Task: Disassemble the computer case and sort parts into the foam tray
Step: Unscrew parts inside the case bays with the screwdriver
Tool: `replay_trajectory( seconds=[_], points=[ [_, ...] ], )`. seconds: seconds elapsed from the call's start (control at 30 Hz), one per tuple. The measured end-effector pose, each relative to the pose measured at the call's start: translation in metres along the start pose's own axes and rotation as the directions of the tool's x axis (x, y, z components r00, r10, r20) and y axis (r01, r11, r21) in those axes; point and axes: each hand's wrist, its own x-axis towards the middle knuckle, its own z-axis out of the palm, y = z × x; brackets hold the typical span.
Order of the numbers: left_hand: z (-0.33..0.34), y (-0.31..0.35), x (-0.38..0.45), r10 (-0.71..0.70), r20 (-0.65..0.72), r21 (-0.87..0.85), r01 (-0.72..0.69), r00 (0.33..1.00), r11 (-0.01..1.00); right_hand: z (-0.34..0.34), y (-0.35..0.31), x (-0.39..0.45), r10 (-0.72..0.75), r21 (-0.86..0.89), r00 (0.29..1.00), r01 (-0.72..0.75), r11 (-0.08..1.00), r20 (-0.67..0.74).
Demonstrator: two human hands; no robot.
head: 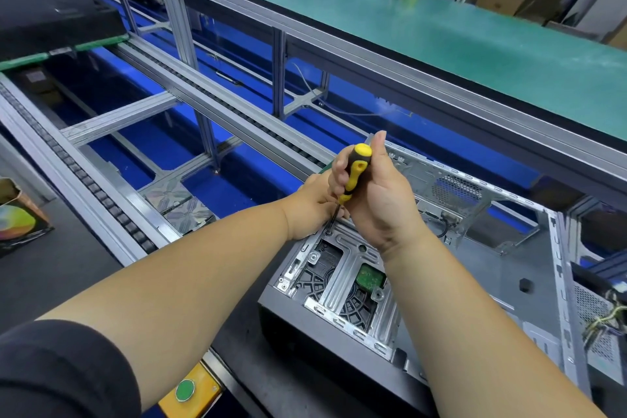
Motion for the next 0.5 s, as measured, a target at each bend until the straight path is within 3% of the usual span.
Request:
replay_trajectory(
  seconds=[0.2, 0.5],
  points=[
    [0.0009, 0.0000, -0.0005, -0.051, 0.015, -0.017, 0.051, 0.999, 0.999, 0.0003, 0.0018, 0.0001, -0.007, 0.002, 0.998, 0.007, 1.000, 0.067],
    [-0.0017, 0.0069, -0.0010, -0.051, 0.055, 0.067, 0.047, 0.997, 0.997, -0.0069, 0.0012, -0.0045, -0.054, -0.037, 0.998, 0.055, 0.998, 0.024]
  ],
)
